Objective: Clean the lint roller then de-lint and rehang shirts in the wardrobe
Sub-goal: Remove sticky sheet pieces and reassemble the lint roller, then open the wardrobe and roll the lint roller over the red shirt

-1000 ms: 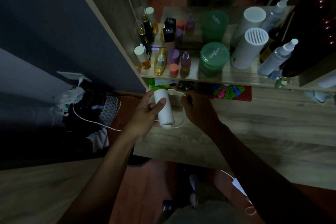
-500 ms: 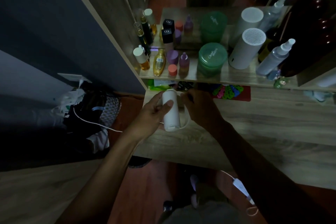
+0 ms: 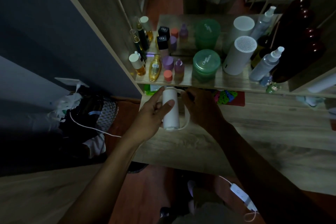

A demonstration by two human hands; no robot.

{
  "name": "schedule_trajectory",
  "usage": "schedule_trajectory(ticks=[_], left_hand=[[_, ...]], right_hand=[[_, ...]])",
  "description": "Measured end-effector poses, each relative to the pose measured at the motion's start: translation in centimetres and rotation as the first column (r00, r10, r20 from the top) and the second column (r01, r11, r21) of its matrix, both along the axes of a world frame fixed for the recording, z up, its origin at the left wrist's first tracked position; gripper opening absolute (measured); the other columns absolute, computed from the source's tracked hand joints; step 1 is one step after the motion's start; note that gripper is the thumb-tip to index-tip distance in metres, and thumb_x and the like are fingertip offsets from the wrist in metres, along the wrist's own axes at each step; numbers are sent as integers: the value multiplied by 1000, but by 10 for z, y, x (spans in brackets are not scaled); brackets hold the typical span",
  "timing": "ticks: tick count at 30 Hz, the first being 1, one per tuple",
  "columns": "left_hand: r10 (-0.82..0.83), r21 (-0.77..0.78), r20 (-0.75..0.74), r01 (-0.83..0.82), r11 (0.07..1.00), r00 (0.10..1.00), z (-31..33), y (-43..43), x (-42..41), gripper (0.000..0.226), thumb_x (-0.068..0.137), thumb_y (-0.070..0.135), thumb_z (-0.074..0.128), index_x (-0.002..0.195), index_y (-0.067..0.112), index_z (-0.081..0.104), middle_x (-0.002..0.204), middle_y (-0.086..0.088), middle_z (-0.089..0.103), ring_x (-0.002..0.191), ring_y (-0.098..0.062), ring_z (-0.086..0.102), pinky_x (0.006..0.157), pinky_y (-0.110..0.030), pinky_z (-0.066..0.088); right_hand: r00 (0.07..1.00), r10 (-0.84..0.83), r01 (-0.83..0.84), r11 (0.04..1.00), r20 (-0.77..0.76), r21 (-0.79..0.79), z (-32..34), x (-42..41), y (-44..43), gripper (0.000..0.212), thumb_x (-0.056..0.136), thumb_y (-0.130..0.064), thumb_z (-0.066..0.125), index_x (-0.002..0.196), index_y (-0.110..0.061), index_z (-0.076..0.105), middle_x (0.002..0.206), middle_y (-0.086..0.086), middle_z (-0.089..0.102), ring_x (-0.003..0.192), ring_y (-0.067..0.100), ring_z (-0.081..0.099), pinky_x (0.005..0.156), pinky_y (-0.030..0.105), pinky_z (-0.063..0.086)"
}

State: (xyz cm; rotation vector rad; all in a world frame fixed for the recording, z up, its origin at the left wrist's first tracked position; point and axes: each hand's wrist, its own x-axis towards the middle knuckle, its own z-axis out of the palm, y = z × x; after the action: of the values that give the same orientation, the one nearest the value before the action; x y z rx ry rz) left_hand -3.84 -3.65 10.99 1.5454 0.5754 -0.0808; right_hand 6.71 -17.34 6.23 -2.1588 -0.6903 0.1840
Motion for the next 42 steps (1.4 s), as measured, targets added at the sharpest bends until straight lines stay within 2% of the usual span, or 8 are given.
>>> schedule_trajectory(ticks=[7,14,18,22,25,30,37,42], left_hand=[[-49,-2,14,49,999,999,5,6,6,64,99,19,57,154,30,27,85,0,73,92,-8,72,69,-32,61],[65,106,3,-65,992,998,8,21,3,60,89,33,71,144,26,47,111,-7,70,104,-21,70,78,-43,61],[171,263,44,-176,949,984,23,42,-15,51,88,39,71,134,26,53,108,-5,71,96,-18,71,71,-31,59],[311,378,179,-357,854,934,56,71,-53,32,96,33,63,127,27,58,95,6,74,87,-6,71,75,-25,56],[450,290,286,-524,801,846,86,94,-97,25,99,24,59,122,14,62,97,-9,75,81,-20,74,75,-32,59],[628,381,364,-725,574,688,104,143,-201,12,98,15,60,103,9,69,84,-6,74,58,-9,66,54,-17,48],[823,666,230,-701,256,520,74,244,-369,31,95,24,63,65,15,63,60,-5,70,47,-12,61,57,-29,53],[902,765,-9,-578,284,431,44,305,-457,34,91,22,62,59,10,64,55,-6,67,56,-23,67,62,-41,58]], right_hand=[[999,29,-28,999,-14,22,8,3,-1,28,100,-26,55,81,-8,64,68,2,61,61,16,56,58,34,45],[962,166,-150,985,-216,86,22,3,6,18,102,-33,52,94,-18,57,72,-9,58,61,-4,55,56,11,41],[877,323,-304,946,-355,109,25,-7,26,27,100,-38,52,121,-21,50,81,1,69,65,12,69,63,34,57],[922,329,-299,940,-203,168,31,-27,71,23,98,-37,58,115,-24,50,71,-2,65,60,3,64,62,17,48],[879,369,-307,923,-303,233,44,-52,122,24,96,-40,60,109,-22,51,76,-2,66,58,2,65,58,24,49],[766,568,-502,821,-301,272,67,-126,208,27,99,-37,58,105,-12,50,63,6,63,43,3,52,53,28,43],[620,723,-646,691,-305,325,101,-248,314,34,89,-39,70,111,-19,54,73,2,72,57,8,64,62,38,55],[582,747,-674,664,-321,324,118,-321,365,49,83,-30,79,122,-25,50,95,-6,70,79,16,71,74,38,61]])
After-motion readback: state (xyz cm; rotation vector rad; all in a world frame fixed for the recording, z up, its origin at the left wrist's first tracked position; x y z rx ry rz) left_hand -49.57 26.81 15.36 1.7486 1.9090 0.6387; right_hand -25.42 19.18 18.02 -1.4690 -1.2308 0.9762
